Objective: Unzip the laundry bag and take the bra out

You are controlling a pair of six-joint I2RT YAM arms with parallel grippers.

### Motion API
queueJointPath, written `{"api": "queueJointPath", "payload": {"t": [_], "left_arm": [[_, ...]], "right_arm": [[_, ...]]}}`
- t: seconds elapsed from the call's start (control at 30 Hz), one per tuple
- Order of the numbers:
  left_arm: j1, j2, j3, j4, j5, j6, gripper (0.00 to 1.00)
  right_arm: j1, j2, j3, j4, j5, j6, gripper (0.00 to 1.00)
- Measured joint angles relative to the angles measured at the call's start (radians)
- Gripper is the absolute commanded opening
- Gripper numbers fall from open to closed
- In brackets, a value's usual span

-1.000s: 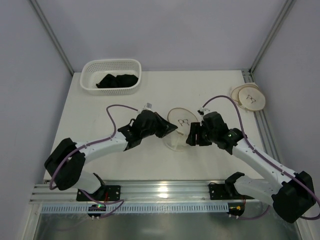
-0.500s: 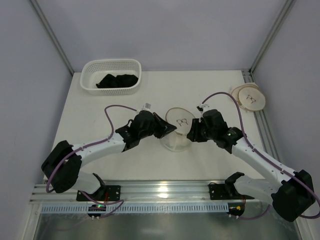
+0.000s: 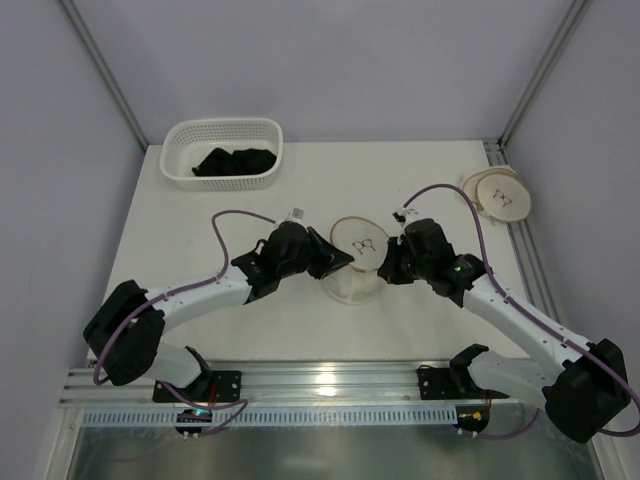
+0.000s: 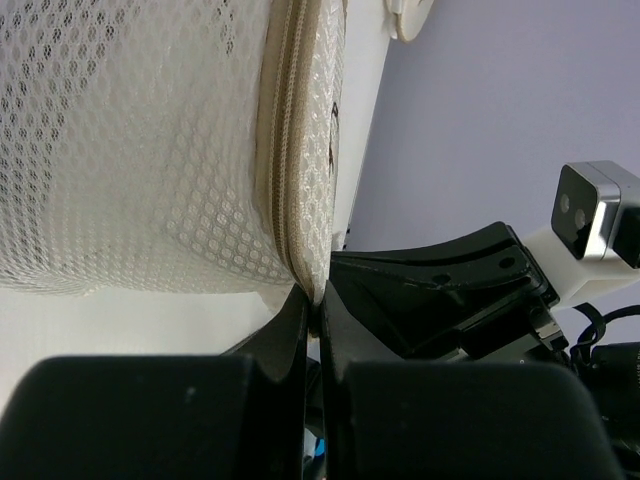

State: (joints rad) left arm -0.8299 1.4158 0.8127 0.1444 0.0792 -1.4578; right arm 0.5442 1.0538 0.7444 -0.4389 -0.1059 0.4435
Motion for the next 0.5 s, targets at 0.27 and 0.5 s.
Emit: {"api": "queueJointPath", "payload": {"t": [0.27,0.5], "left_arm": [[0.028,0.029,0.021,-0.07,0.107,0.106,0.0],[0.09,0.001,0.033,-0.176,0.169,0.212,0.0]], "right_arm": [[0.003,0.021,0.023,-0.099,0.157,-0.001,0.04],[0.003,0.033,0.034,-0.142,0.213,-0.006,0.19]]}}
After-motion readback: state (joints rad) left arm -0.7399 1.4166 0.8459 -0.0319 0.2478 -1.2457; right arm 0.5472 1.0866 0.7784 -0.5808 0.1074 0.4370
